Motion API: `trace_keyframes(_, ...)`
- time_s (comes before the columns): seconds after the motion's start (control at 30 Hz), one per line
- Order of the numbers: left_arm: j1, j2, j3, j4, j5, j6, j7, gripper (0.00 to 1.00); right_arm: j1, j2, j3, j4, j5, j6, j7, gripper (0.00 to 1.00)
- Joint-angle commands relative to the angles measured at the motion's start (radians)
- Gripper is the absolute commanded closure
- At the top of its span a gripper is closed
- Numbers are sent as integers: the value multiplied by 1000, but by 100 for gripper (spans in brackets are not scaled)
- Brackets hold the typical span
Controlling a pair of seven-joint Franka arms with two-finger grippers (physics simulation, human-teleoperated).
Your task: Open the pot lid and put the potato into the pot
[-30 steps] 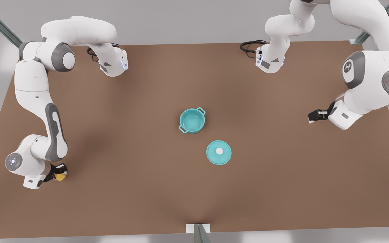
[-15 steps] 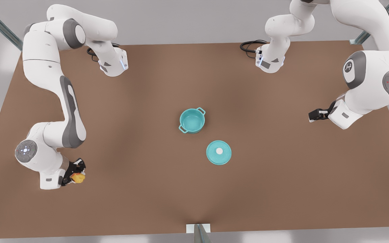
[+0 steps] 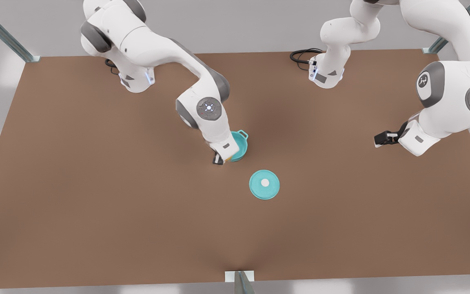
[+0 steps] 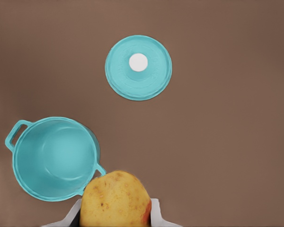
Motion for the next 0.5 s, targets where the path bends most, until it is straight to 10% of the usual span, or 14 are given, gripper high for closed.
trace_keyframes(0.0,1,-1,1,1,-1,-1,13,0,29,-19,0,-30,-9,-40,458,54)
trace_keyframes(0.47,-4,1,-6,1,1,0,13,0,123,144,-28,-74,4,138,563,57)
